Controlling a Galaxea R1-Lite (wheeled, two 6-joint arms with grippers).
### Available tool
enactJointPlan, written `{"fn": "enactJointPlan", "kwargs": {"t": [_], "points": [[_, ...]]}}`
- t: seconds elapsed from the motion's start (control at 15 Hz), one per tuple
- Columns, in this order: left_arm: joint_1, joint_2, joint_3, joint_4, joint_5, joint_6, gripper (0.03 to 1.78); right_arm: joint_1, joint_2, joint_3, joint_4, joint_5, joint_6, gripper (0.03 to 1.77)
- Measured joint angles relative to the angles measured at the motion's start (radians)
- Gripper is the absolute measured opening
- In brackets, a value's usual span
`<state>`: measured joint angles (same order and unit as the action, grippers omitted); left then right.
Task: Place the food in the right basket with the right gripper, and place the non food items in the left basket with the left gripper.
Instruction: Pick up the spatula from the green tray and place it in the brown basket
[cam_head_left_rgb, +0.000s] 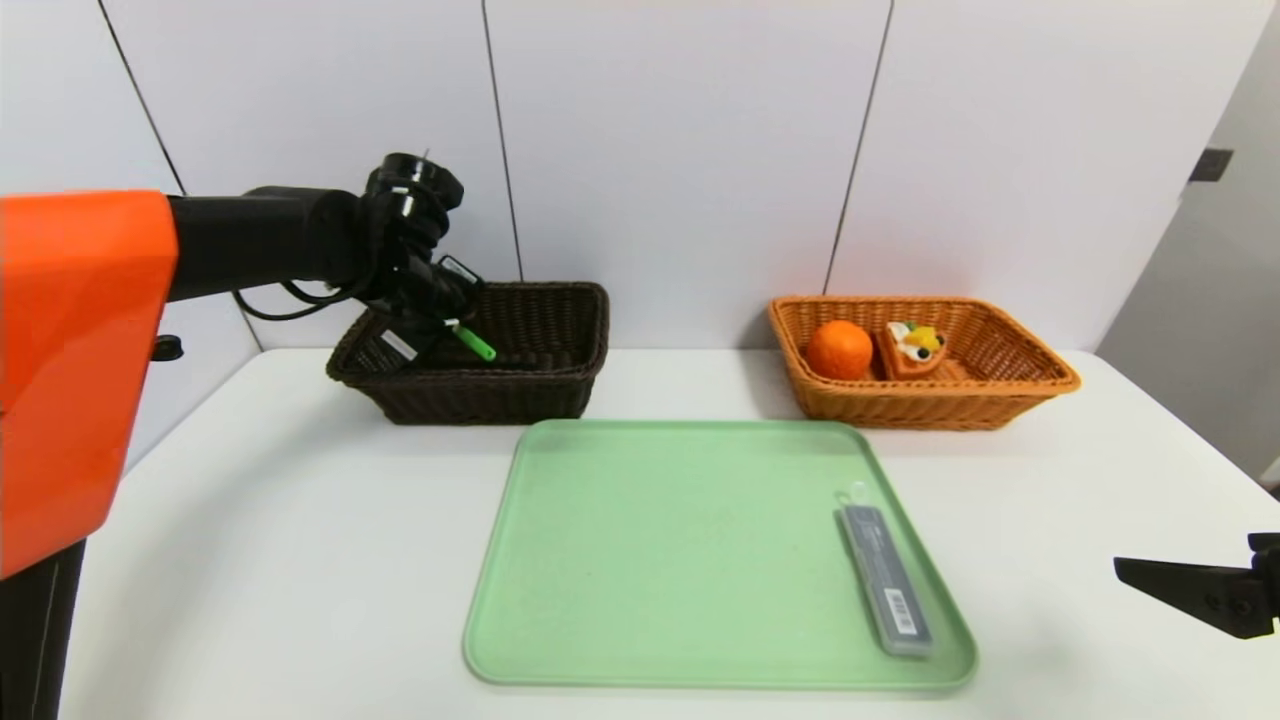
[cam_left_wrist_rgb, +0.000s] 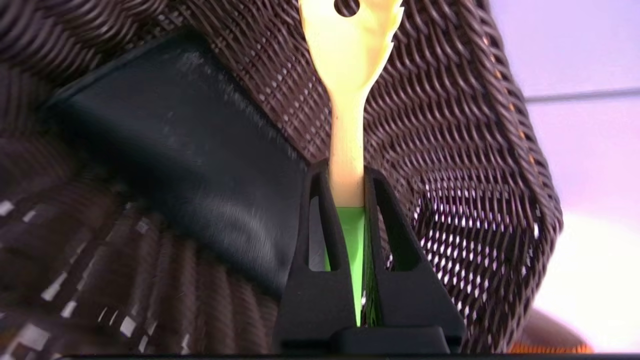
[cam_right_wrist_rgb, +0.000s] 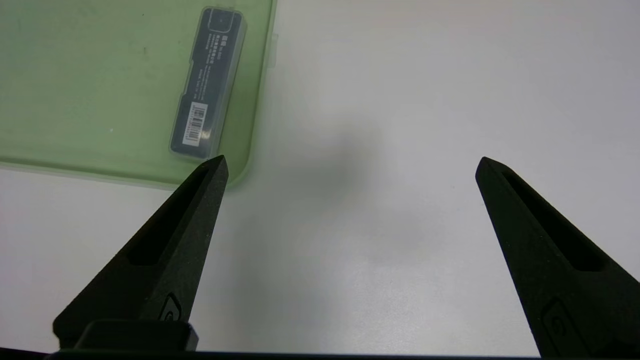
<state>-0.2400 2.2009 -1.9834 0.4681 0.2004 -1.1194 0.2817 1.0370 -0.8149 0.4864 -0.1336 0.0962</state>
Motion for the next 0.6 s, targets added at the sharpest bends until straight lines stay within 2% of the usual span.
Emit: {"fn": "enactJointPlan", "kwargs": {"t": [0.2, 0.47, 0.6], "points": [[0.001, 0.023, 0.0, -0.019, 0.0, -0.006, 0.13, 0.0, 0.0, 0.017, 0.0, 0.003, 0.0, 1.71], [0.0, 0.034, -0.001, -0.021, 0.0, -0.008, 0.72, 0.0, 0.001, 0.027, -0.001, 0.005, 0.0, 1.71], [0.001, 0.032, 0.0, -0.017, 0.001, -0.008, 0.95, 0.0, 0.002, 0.027, -0.002, 0.005, 0.001, 1.71]]}}
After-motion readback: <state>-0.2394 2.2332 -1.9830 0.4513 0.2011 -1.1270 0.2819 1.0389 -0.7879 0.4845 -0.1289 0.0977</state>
